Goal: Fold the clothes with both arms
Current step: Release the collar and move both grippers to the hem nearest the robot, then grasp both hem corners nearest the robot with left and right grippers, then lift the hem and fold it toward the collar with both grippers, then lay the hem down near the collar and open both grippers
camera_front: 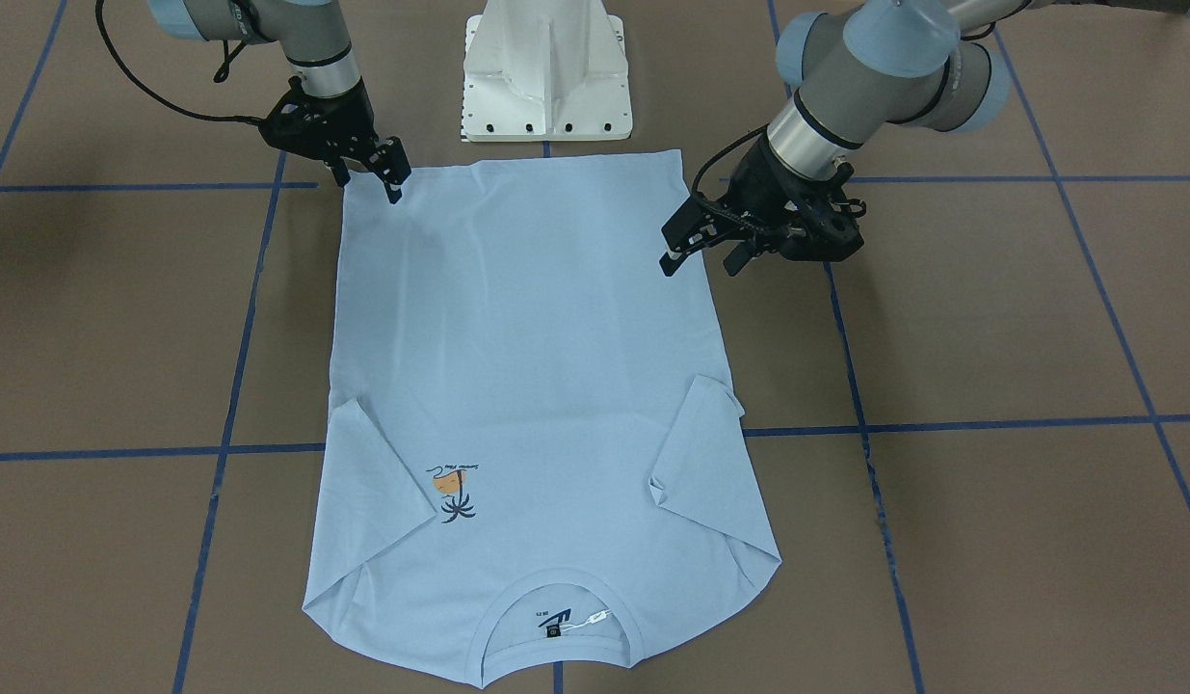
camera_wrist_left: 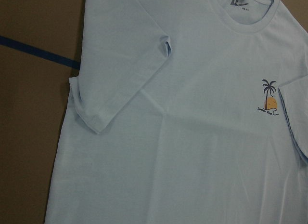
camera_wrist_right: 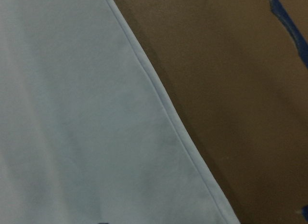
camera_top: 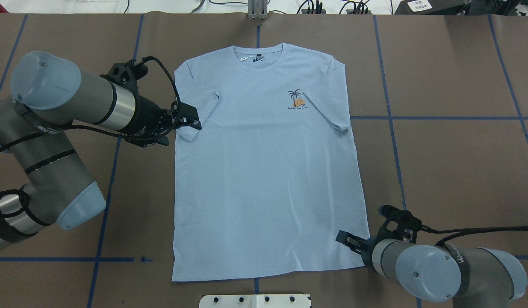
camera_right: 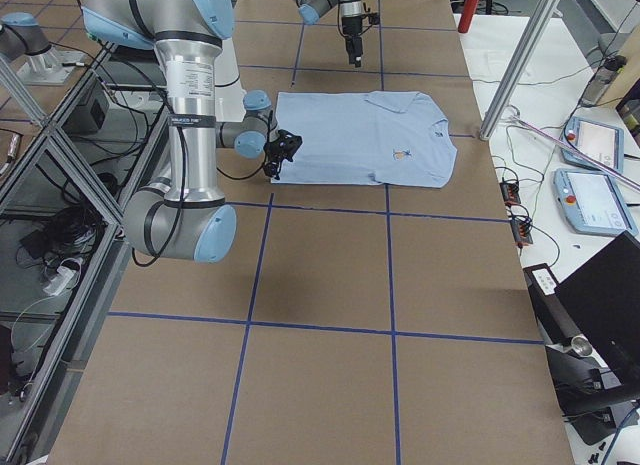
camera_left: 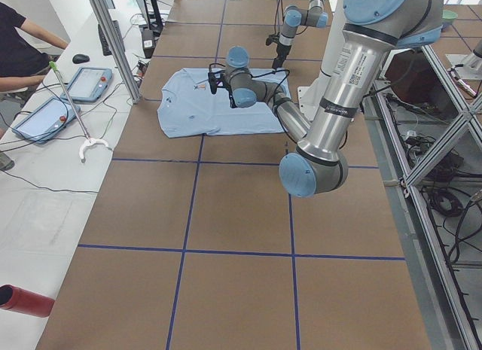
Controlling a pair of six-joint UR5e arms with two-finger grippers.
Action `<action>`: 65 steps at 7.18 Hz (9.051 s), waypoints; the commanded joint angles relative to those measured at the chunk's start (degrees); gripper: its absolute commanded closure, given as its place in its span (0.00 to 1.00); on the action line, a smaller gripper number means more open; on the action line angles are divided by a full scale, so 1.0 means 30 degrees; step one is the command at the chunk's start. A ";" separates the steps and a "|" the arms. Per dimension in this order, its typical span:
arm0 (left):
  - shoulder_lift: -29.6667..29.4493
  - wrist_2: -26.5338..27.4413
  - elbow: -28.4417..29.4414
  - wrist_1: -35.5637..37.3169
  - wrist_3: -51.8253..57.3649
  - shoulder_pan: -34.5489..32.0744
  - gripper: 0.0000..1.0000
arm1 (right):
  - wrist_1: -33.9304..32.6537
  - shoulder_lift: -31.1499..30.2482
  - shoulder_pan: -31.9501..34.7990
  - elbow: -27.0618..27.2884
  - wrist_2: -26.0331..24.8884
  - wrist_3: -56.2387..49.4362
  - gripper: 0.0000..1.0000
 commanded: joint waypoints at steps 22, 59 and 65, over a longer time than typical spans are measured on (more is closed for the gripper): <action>0.4928 0.8242 -0.4429 0.5151 -0.7133 1.1674 0.14 | -0.0959 -0.1718 -0.2595 0.2932 -0.1291 0.1506 1.00; -0.6059 0.7978 1.2303 -0.2406 0.1040 -0.2239 0.61 | 0.0506 1.5069 1.3341 -1.8308 0.3074 -1.4344 0.70; -0.4009 0.7890 0.8786 -0.2583 0.1040 -0.2211 0.61 | 0.1003 0.7867 1.0917 -0.8353 0.5595 -0.8066 0.47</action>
